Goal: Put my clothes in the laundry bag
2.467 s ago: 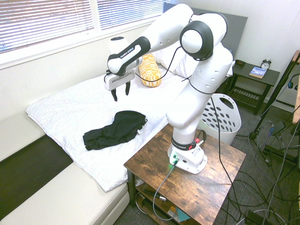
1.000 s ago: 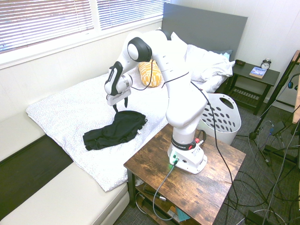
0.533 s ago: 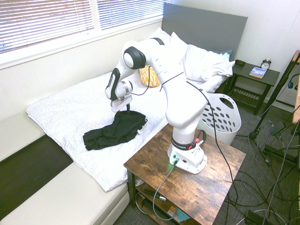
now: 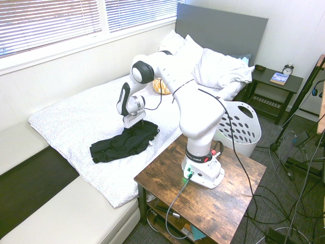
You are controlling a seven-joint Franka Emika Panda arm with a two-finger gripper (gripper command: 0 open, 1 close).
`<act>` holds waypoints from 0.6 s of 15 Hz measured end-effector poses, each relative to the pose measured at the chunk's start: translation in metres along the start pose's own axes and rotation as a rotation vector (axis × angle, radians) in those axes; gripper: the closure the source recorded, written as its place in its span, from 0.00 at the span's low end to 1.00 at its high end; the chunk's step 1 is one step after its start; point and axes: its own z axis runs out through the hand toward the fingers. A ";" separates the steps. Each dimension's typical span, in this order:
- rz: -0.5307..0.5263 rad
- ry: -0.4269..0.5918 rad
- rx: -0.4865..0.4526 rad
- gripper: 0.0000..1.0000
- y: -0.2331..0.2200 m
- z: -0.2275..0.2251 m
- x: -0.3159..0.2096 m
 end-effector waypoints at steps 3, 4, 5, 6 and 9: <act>-0.005 -0.004 0.001 1.00 0.000 0.003 0.000; -0.003 -0.006 0.002 1.00 0.000 0.004 -0.001; -0.002 -0.009 0.002 1.00 0.001 0.005 -0.001; 0.000 -0.011 0.001 1.00 0.002 0.006 -0.001; 0.003 -0.015 -0.001 1.00 0.006 0.008 0.000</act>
